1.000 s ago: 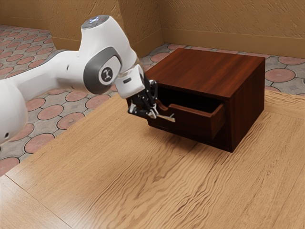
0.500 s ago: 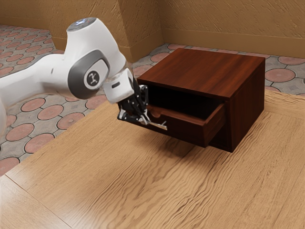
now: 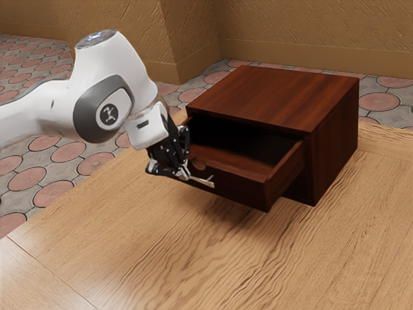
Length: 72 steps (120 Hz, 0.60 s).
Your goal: Pull the drawer handle with one arm to open the drawer
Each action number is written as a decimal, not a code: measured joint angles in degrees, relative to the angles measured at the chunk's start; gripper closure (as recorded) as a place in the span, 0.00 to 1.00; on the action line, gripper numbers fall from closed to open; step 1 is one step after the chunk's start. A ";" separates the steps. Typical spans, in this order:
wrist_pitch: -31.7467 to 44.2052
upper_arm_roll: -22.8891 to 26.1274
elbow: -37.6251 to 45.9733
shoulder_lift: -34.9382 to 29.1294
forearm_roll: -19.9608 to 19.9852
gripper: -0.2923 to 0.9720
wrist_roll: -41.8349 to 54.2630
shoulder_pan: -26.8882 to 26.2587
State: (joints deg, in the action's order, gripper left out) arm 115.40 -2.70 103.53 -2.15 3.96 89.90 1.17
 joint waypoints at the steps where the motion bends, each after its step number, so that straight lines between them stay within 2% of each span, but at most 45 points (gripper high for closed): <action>1: -0.01 -0.01 0.15 -0.13 0.00 0.84 -0.01 -0.01; 54: -0.53 0.01 7.63 -7.80 0.08 0.83 -0.88 -0.46; 60: -0.66 0.17 8.90 -10.61 0.08 0.79 -0.99 -0.98; 64: -0.94 1.64 8.82 -14.25 0.08 0.73 -1.07 -1.22; 72: -2.91 4.08 3.52 -18.89 0.07 0.61 -1.30 -1.52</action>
State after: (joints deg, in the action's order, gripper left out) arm 112.48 1.38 107.05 -21.04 4.03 88.60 -0.35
